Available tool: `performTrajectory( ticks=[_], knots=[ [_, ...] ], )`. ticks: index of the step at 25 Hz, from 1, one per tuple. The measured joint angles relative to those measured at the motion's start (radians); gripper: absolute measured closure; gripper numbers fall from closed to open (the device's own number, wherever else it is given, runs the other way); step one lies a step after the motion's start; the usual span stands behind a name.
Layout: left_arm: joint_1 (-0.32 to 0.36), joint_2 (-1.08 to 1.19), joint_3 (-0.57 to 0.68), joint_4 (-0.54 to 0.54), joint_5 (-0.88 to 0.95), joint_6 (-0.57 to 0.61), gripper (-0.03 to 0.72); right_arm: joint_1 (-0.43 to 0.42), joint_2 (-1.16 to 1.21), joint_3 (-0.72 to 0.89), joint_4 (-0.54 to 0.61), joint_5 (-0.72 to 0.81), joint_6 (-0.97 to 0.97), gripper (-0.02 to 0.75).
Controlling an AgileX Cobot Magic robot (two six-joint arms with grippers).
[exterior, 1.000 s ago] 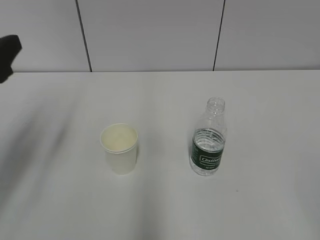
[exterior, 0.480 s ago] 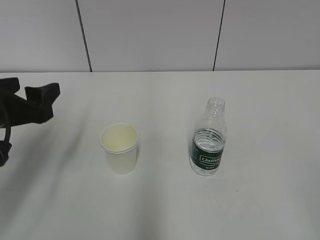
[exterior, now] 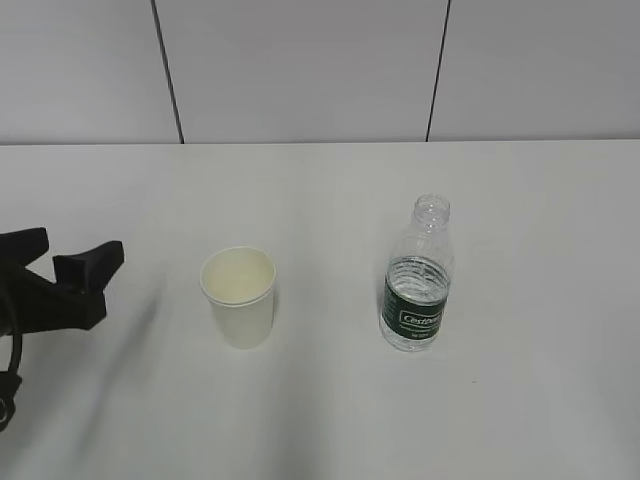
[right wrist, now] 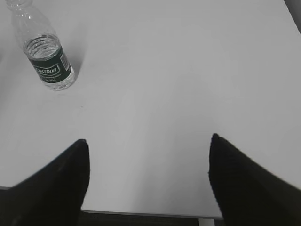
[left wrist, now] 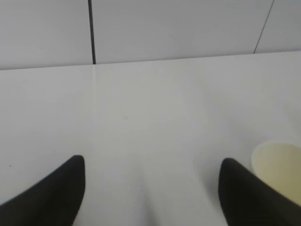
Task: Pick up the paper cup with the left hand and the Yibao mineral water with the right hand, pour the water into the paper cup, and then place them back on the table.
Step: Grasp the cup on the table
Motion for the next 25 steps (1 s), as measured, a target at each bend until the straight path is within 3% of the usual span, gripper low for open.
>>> performTrajectory(
  ticks=[6,14,25],
  knots=[
    [0.000,0.097,0.020,0.133,-0.093,-0.016,0.118,0.000,0.000,0.000,0.000,0.000,0.000,0.161],
    [0.000,0.257,0.020,0.184,-0.229,-0.016,0.120,0.000,0.000,0.000,0.000,0.000,0.000,0.161],
    [0.000,0.341,0.020,0.286,-0.241,-0.016,0.130,0.000,0.000,0.000,0.000,0.000,0.000,0.161]
  ],
)
